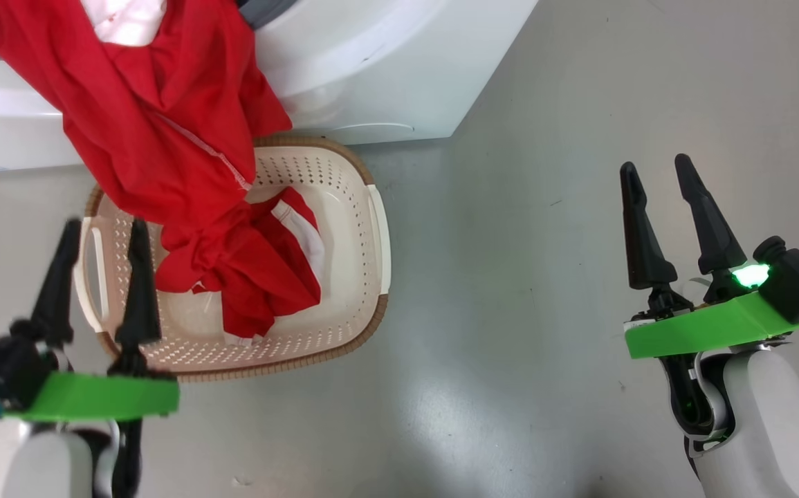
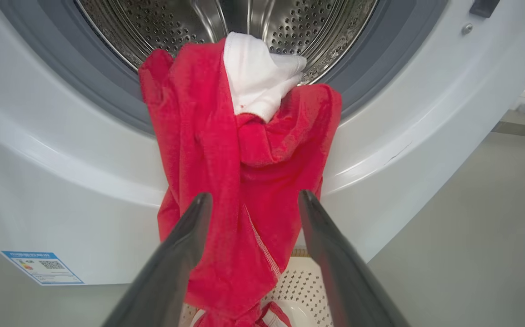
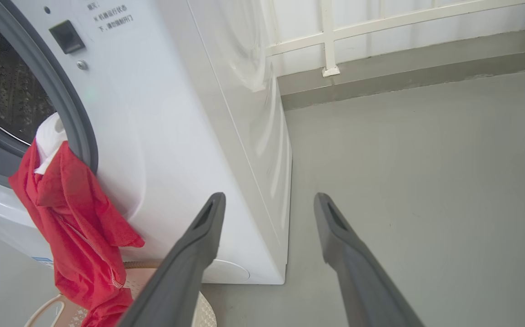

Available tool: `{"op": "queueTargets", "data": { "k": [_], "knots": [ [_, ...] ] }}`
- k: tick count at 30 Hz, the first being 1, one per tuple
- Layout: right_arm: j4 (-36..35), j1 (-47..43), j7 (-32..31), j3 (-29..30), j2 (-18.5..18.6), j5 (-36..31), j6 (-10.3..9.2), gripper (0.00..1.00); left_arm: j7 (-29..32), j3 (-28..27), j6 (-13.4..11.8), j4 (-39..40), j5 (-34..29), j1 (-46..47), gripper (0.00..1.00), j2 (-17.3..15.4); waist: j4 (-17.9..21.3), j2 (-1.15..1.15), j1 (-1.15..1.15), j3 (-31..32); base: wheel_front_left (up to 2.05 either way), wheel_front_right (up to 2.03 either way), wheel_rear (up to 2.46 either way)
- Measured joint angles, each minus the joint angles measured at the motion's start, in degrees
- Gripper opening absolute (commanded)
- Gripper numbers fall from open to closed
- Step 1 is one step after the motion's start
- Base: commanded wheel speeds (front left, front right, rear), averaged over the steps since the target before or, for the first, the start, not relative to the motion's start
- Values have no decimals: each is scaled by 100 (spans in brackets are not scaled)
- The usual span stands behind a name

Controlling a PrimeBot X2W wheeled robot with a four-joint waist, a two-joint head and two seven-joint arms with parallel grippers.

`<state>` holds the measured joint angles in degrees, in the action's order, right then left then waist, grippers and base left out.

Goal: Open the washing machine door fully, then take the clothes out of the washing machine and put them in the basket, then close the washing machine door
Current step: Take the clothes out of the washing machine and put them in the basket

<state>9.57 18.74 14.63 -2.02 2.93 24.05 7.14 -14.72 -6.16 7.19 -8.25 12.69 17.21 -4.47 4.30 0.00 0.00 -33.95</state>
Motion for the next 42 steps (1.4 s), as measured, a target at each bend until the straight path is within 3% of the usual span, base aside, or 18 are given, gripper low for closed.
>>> {"op": "queueTargets", "data": {
  "k": [7, 15, 22, 34, 42],
  "knots": [
    [0, -8, 0, -16, 0, 0, 0, 100, 144, 74, 0, -341, 23, 895, 100, -208, -56, 0, 0, -5, 0, 0, 0],
    [1, -65, 0, -57, 0, 7, 0, 100, 996, 315, -19, -670, 13, 2236, 100, -390, -75, 0, 0, -74, 0, 0, 0],
    [-12, -59, 0, -78, 0, 52, 0, 100, 1549, 481, -36, -1416, -69, 3257, 100, -508, -35, 0, 0, -200, 0, 0, 0],
    [-47, 43, 0, -141, 0, 148, 0, 100, 1454, 636, -118, -3416, -271, 4695, 100, -815, 159, 0, 0, -353, 0, 0, 0],
    [-65, 43, 0, -199, -1, 170, 0, 100, 1222, 817, -56, -4624, -256, 5359, 100, -837, 314, 0, 0, -414, 0, 0, 0]
  ]
}}
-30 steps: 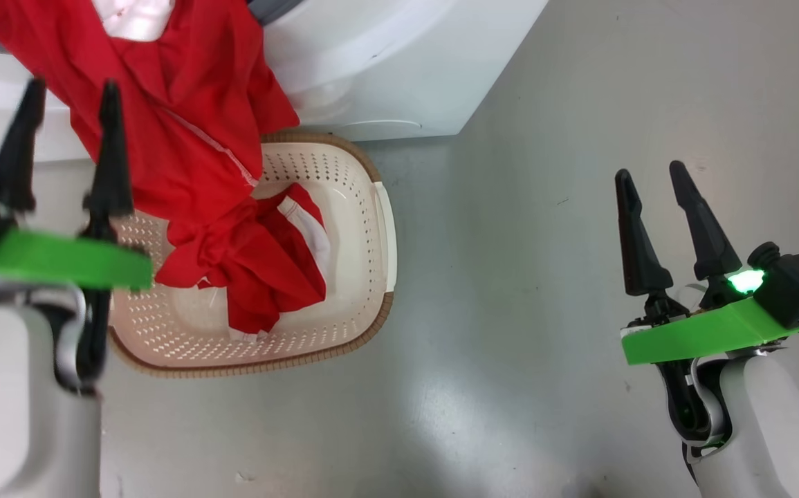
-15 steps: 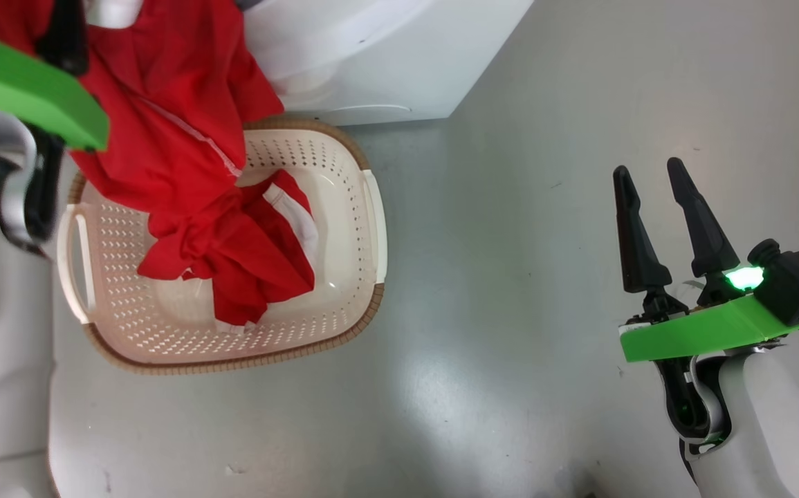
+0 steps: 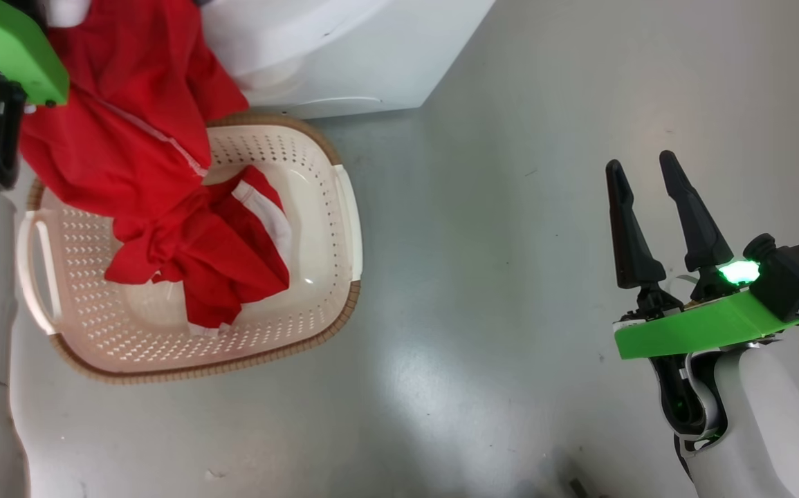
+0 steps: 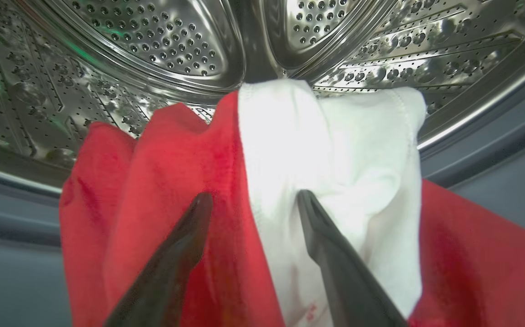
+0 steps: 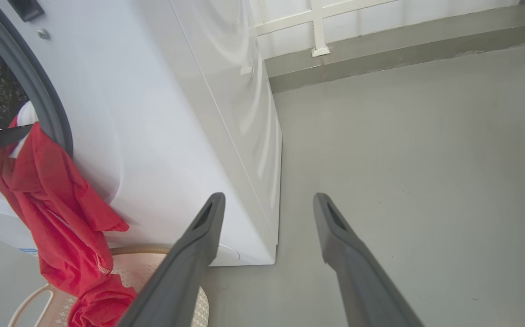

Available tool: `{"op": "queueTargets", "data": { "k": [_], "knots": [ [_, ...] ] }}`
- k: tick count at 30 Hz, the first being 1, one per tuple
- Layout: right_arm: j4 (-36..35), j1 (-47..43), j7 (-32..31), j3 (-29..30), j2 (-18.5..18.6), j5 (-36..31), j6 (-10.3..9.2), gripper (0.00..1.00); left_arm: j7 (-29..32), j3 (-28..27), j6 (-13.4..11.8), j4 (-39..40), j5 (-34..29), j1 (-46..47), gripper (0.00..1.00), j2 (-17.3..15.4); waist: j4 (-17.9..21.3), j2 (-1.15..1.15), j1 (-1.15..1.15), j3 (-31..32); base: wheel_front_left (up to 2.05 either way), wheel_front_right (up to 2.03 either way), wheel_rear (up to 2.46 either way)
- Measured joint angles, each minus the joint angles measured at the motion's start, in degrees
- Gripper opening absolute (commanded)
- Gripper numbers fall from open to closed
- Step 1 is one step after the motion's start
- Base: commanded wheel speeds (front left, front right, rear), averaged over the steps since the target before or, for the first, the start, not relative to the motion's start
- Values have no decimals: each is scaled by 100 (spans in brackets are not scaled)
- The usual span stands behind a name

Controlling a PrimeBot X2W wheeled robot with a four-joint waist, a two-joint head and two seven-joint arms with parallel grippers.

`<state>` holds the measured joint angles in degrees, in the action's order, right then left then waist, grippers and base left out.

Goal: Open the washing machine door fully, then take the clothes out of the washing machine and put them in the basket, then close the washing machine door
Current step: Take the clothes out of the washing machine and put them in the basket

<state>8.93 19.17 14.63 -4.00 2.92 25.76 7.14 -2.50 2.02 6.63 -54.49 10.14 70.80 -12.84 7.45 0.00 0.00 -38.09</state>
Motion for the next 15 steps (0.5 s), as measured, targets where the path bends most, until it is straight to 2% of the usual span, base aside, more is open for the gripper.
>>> {"op": "queueTargets", "data": {
  "k": [7, 8, 9, 10, 11, 12, 15],
  "knots": [
    [-13, 2, 0, -23, 0, 108, 0, 100, -315, 188, 45, -689, 62, 385, 100, -3, 85, 0, 0, -47, 0, 0, 0],
    [-13, 4, 0, -27, 0, 109, 0, 100, -342, 204, 46, -783, 67, 436, 96, -9, 95, 0, 0, -54, 0, 0, 0],
    [-16, 5, 0, -30, 0, 114, 0, 100, -376, 220, 46, -868, 99, 478, 76, -20, 105, 0, 0, -61, 0, 0, 0],
    [-21, 6, 0, -32, 0, 114, 0, 100, -416, 237, 46, -944, 121, 523, 47, -29, 115, 0, 0, -68, 0, 0, 0],
    [-22, 9, 0, -36, 0, 115, 0, 100, -457, 258, 47, -1013, 142, 563, 26, -36, 124, 0, 0, -74, 0, 0, 0],
    [-23, 16, 0, -40, 0, 115, 0, 100, -511, 285, 47, -1074, 159, 594, 0, -41, 132, 0, 0, -79, 0, 0, 0],
    [-30, 53, 0, -37, 0, 142, 0, 100, -705, 370, 54, -1207, 214, 637, 0, -34, 137, 0, 0, -85, 0, 0, 0]
  ]
}}
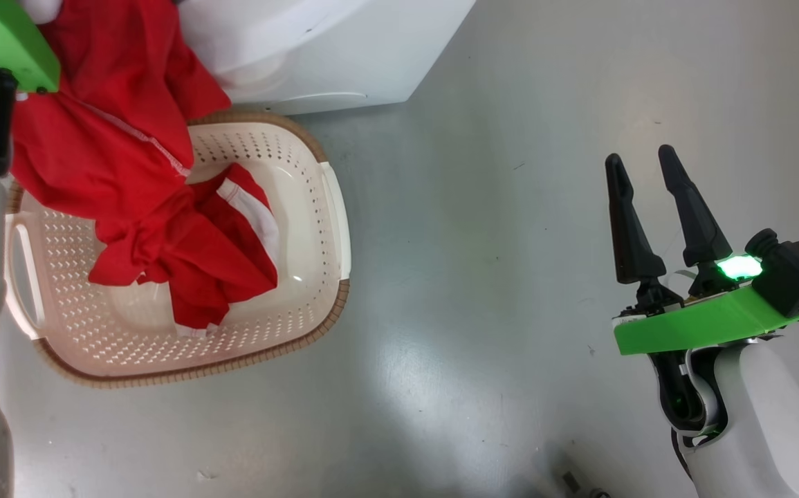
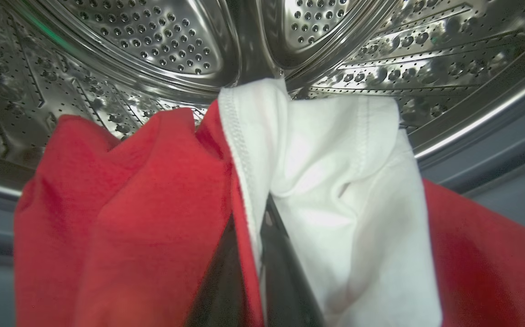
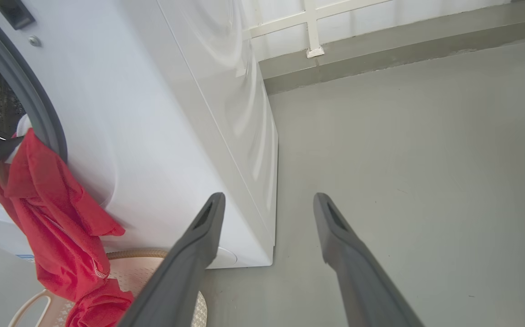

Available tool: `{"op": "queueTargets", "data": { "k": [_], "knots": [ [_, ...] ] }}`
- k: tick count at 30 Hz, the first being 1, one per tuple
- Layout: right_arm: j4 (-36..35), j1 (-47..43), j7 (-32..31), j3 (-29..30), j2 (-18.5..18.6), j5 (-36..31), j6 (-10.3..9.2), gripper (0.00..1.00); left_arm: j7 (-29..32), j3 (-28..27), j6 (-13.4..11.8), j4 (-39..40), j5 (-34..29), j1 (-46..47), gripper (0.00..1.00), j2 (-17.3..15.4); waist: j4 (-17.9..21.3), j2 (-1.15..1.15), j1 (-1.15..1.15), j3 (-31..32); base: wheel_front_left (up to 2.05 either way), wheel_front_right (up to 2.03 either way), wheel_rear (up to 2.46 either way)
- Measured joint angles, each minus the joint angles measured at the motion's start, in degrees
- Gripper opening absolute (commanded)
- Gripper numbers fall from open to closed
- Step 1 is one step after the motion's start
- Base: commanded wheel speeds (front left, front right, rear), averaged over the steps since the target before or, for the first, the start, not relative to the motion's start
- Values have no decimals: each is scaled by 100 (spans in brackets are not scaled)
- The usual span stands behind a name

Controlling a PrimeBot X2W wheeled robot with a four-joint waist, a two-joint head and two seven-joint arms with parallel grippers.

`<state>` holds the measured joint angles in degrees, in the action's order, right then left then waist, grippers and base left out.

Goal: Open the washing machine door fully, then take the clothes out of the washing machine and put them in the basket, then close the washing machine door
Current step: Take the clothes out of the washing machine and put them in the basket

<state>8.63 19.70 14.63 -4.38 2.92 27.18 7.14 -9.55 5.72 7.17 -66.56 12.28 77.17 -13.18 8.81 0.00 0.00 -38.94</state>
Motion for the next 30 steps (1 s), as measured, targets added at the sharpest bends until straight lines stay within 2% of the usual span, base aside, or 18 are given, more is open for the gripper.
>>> {"op": "queueTargets", "data": {
  "k": [7, 13, 21, 30],
  "knots": [
    [-2, 9, 0, 27, 0, -1, 0, 100, -358, 124, 0, -23, 369, -1, 0, 57, -44, 0, 0, 56, 0, 0, 0],
    [-1, 3, 0, 66, 0, -9, 0, 100, -475, 223, 0, 519, 709, -333, 0, 70, -128, 0, 0, 169, 0, 0, 0],
    [19, -94, 0, 162, 0, -62, 0, 100, -501, -25, 0, 2420, 907, -1636, 0, 88, -292, 0, 0, 382, 0, 0, 0],
    [53, -249, 0, 196, 1, -204, 0, 100, -516, -548, 0, 4263, 898, -2754, 0, 402, -450, 0, 0, 626, 0, 0, 0]
  ]
}}
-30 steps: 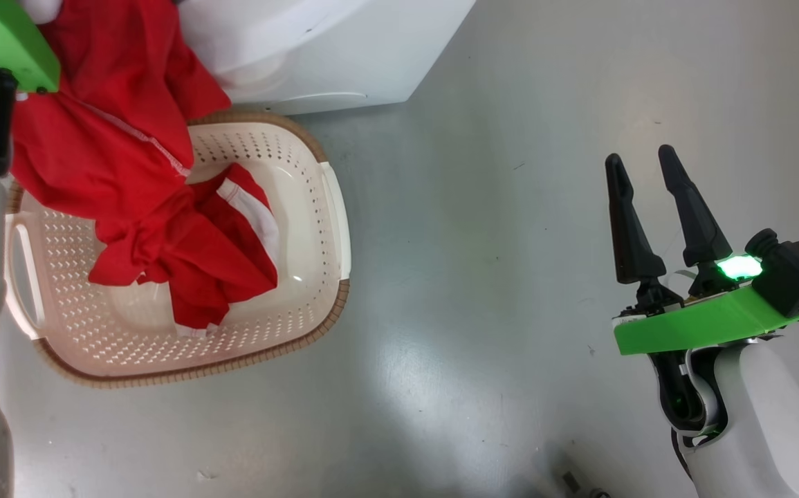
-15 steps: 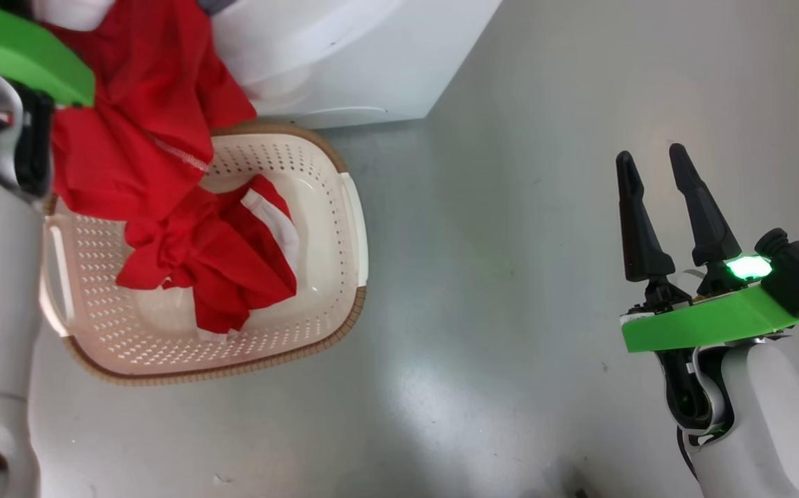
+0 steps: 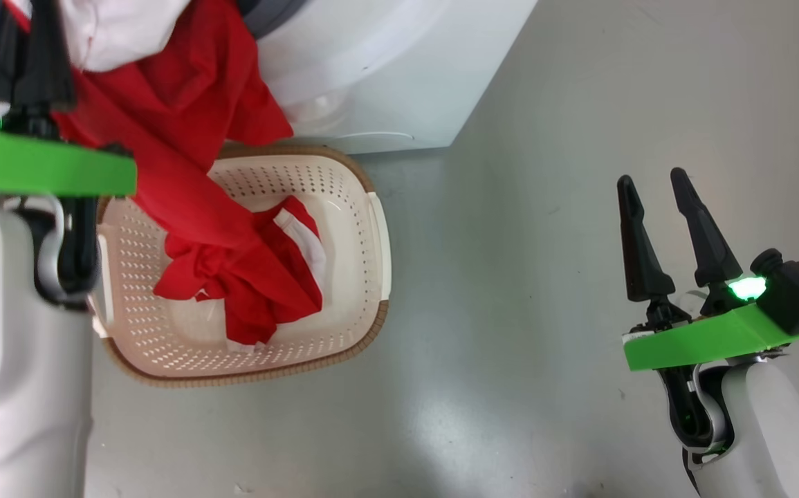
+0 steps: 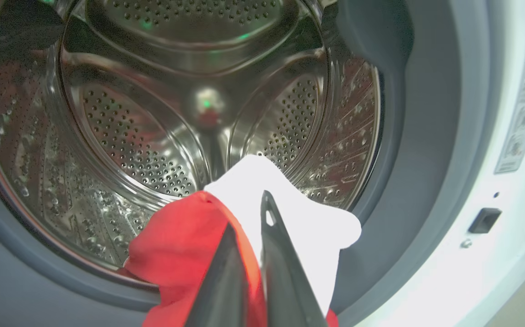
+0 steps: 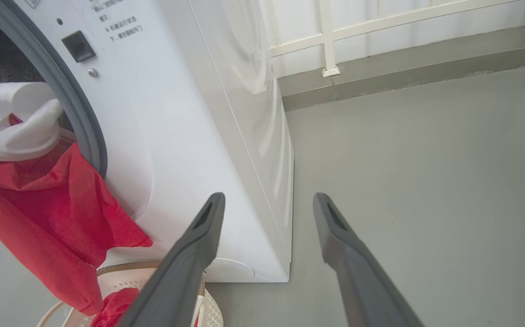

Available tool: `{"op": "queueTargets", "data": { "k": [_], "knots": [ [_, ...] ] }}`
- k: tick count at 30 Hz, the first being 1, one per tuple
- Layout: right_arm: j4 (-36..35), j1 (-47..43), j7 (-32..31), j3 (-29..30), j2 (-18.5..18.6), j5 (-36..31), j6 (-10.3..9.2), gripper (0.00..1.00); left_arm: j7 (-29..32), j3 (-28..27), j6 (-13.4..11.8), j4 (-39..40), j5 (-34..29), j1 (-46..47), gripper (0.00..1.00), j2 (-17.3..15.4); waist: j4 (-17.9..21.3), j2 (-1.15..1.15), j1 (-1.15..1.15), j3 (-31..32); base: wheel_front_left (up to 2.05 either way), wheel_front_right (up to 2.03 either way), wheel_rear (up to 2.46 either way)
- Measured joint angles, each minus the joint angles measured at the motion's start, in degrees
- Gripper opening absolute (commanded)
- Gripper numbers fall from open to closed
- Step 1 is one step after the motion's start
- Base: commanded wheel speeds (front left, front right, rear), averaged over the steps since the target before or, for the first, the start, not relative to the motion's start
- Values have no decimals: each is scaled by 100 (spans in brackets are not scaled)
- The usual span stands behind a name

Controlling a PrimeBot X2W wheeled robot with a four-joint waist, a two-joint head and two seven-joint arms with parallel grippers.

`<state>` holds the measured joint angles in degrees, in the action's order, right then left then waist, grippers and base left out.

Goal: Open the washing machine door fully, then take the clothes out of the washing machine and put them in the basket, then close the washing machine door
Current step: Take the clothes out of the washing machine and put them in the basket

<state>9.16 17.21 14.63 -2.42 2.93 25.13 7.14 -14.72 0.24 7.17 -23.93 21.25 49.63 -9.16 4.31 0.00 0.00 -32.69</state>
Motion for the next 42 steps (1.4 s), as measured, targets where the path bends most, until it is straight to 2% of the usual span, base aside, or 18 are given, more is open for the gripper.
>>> {"op": "queueTargets", "data": {
  "k": [12, 21, 25, 28, 32, 42],
  "knots": [
    [2, -55, 0, 3, -1, -11, 0, 100, -1, -405, 0, 2353, -149, -1240, 0, 304, -113, 0, 0, 122, 0, 0, 0],
    [9, -63, 0, 13, 0, -11, 0, 100, 1, -400, -58, 4096, -265, -1820, 0, 434, -126, 0, 0, 140, 0, 0, 0],
    [8, -63, 0, 9, 0, -12, 0, 100, 111, -312, -85, 4519, -274, -1919, 0, 435, -128, 0, 0, 121, 0, 0, 0],
    [8, -62, 0, 2, 0, -12, 0, 100, 213, -212, -85, 4455, -270, -2033, 0, 442, -120, 0, 0, 90, 0, 0, 0],
    [8, -60, 0, -13, -1, -12, 0, 100, 226, -172, -86, 3829, -240, -2243, 0, 458, -89, 0, 0, 40, 0, 0, 0],
    [-7, -43, 0, -21, 0, -11, 0, 100, 65, 105, -57, 1100, -241, -2351, 0, 439, -29, 0, 0, -154, 0, 0, 0]
  ]
}}
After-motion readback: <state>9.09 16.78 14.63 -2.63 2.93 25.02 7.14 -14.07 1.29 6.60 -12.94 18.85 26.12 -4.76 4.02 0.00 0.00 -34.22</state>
